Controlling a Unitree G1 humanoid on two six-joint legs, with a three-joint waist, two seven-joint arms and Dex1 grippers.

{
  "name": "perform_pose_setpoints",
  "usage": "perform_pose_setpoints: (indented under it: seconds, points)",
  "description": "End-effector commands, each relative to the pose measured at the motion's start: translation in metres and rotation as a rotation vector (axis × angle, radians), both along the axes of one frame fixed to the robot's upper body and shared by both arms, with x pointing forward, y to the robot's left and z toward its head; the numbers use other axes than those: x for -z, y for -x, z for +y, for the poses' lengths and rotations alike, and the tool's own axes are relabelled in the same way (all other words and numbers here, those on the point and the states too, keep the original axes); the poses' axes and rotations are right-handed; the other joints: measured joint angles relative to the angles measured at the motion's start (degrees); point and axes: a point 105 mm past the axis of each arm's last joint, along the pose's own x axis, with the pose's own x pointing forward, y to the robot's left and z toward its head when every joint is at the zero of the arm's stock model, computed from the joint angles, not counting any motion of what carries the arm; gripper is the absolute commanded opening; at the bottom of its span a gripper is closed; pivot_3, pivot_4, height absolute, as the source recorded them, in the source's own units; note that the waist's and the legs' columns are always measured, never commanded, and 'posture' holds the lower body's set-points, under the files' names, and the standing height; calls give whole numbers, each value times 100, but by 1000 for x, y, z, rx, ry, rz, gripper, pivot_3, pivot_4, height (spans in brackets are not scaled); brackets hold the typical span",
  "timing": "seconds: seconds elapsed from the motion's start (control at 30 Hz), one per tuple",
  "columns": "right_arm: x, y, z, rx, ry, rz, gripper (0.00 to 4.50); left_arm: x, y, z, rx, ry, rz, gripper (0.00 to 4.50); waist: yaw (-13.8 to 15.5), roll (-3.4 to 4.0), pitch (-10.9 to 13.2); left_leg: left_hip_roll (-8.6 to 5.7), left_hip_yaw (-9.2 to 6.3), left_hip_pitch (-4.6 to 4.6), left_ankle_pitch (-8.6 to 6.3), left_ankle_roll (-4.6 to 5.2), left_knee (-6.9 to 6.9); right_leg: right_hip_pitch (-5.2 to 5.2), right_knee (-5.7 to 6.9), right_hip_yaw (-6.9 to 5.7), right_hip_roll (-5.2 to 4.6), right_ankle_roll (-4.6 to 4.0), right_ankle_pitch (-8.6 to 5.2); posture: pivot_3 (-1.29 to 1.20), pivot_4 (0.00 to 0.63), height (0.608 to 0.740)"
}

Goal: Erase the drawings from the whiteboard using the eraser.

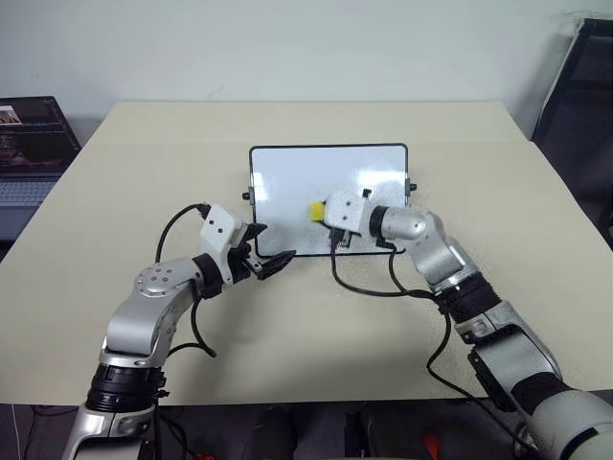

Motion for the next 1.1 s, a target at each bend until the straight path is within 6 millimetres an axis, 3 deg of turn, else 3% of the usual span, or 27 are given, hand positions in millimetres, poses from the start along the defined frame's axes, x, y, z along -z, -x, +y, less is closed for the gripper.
perform_pose_setpoints:
  seconds: [0.03, 0.27, 0.47, 0.8, 1.1]
  points:
    - [-25, 9, -36, 120, -212, 49, 1102, -22, 3, -2, 44, -42, -101, 4500, 30, 0, 0, 1, -3, -2, 0, 0, -2, 0, -2, -3, 0, 0, 0, 0, 150, 740]
    - [-5, 45, -83, 313, -349, 179, 1102, -39, 2, -25, 135, -48, -168, 4500, 134, 1, 0, -4, 1, -6, 0, 1, -4, 0, -9, 4, -1, 0, 0, 0, 150, 740]
    - [21, 68, -121, 542, -442, 255, 1102, -37, 10, -47, 318, -71, -153, 4500, 109, 1, 0, -4, 7, -3, 0, 0, -5, 0, -8, 9, 3, 1, -1, 0, 150, 740]
    - [43, 63, -166, 851, -507, 276, 1102, -24, 16, -121, 689, -102, -151, 4500, 119, 1, 1, -16, 12, -1, 1, 1, 0, 4, -7, 15, 7, 1, -1, 0, 150, 740]
    - [59, 62, -185, 968, -499, 327, 1102, -28, 9, -159, 763, -124, -192, 4500, 105, 1, 1, -16, 15, -4, 0, 2, -4, 1, -9, 20, 10, 1, -1, 0, 150, 740]
